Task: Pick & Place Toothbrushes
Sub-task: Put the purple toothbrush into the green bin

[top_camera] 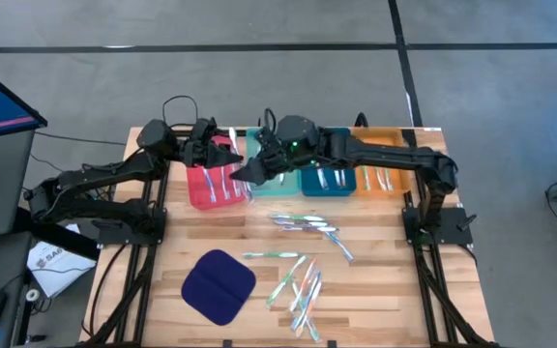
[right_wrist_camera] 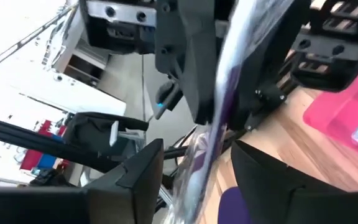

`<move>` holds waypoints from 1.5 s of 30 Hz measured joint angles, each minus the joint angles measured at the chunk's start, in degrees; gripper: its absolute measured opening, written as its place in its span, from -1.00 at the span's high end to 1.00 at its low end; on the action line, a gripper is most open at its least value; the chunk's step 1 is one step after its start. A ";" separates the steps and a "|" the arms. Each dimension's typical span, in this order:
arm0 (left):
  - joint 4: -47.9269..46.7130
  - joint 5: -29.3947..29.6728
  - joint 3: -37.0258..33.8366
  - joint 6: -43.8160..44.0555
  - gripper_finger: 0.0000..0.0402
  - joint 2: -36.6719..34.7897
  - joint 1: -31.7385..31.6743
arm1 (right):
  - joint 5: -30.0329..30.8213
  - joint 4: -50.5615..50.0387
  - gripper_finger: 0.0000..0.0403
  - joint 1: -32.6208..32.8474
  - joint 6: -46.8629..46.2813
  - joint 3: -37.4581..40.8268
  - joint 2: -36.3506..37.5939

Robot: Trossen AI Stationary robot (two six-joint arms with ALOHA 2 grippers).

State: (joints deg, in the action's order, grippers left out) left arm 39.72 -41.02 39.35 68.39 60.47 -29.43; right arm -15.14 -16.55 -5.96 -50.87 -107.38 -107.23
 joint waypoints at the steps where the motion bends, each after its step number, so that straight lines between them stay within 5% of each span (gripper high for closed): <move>1: 0.01 -0.17 0.00 -0.01 0.94 0.00 0.00 | 0.02 0.04 0.10 -0.05 -0.03 0.07 -0.13; 11: -1.02 -1.35 0.00 -0.36 0.94 0.00 -0.33 | -0.04 0.50 0.32 -0.11 -0.20 0.07 0.36; 21: -0.85 -1.38 0.07 -0.56 0.87 -0.04 -0.32 | -0.87 -0.16 0.92 -0.11 -0.44 0.09 0.36; 37: -1.77 -7.49 0.00 -6.88 0.42 0.02 -1.95 | -1.57 -5.84 0.92 0.26 -2.19 0.08 1.67; 45: -5.92 -4.08 0.00 -7.88 0.25 0.00 -7.86 | -1.90 -11.83 0.92 -1.78 -0.64 0.16 4.18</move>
State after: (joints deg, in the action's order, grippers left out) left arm 33.80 -45.09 39.35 60.51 60.47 -37.29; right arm -17.04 -28.38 -7.74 -51.52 -107.22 -103.05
